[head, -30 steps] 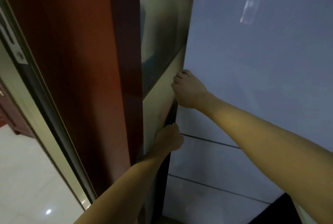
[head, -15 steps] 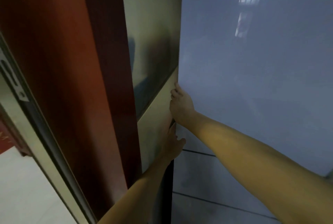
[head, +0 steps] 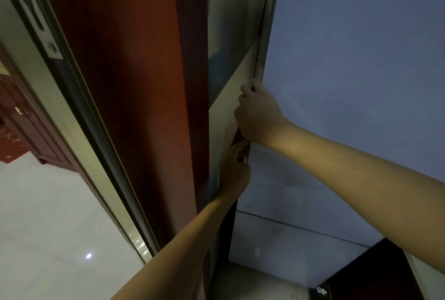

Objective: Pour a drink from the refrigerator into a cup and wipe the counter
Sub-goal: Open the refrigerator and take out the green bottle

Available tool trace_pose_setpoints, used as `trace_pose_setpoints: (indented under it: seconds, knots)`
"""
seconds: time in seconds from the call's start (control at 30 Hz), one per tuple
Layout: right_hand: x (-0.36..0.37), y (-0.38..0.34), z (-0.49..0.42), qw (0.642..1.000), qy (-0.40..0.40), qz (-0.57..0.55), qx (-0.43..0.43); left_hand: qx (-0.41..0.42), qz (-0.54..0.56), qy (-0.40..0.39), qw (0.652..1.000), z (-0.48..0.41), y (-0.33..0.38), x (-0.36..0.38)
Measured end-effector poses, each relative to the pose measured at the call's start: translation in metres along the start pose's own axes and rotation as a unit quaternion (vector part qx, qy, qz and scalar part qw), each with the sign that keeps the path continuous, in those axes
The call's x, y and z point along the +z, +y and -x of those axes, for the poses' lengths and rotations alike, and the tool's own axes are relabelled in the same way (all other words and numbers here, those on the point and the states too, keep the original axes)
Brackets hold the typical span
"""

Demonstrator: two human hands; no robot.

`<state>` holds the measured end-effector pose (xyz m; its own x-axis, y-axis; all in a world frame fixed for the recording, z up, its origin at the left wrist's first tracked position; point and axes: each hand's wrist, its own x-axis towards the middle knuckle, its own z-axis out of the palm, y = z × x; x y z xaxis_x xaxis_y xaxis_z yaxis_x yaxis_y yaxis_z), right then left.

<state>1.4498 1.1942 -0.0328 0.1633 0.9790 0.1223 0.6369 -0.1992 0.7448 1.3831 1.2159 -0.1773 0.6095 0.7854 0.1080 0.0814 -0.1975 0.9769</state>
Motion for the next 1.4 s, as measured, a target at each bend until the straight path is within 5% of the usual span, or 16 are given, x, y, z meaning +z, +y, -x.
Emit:
trace_pose_setpoints:
  seconds: [0.27,0.4,0.6,0.7,0.83,1.0,1.23,1.4]
  knots:
    - [-0.048,-0.038,0.058,0.975,-0.167,-0.143,-0.038,-0.138,0.038,-0.032,0.989,0.048,-0.002,-0.007]
    - [-0.056,-0.045,0.108,0.978,-0.134,-0.161,-0.007,-0.088,0.028,-0.157,0.983,0.088,0.006,-0.014]
    - [-0.064,-0.055,0.182,0.982,-0.110,-0.151,0.038,-0.072,-0.105,-0.122,0.984,0.127,0.010,0.014]
    - [-0.064,-0.061,0.217,0.981,-0.096,-0.154,0.070,-0.055,-0.034,-0.170,0.983,0.169,0.018,0.025]
    - [-0.068,-0.058,0.261,0.961,-0.114,-0.214,0.131,-0.061,0.008,-0.207,0.976,0.231,0.022,0.039]
    - [-0.057,-0.044,0.315,0.940,-0.147,-0.259,0.167,-0.010,-0.109,-0.303,0.947,0.260,0.020,0.056]
    - [-0.033,-0.022,0.372,0.885,-0.183,-0.339,0.262,0.035,-0.142,-0.242,0.959,0.258,0.050,0.090]
    - [-0.022,-0.019,0.405,0.851,-0.205,-0.395,0.279,0.060,-0.151,-0.298,0.940,0.258,0.068,0.123]
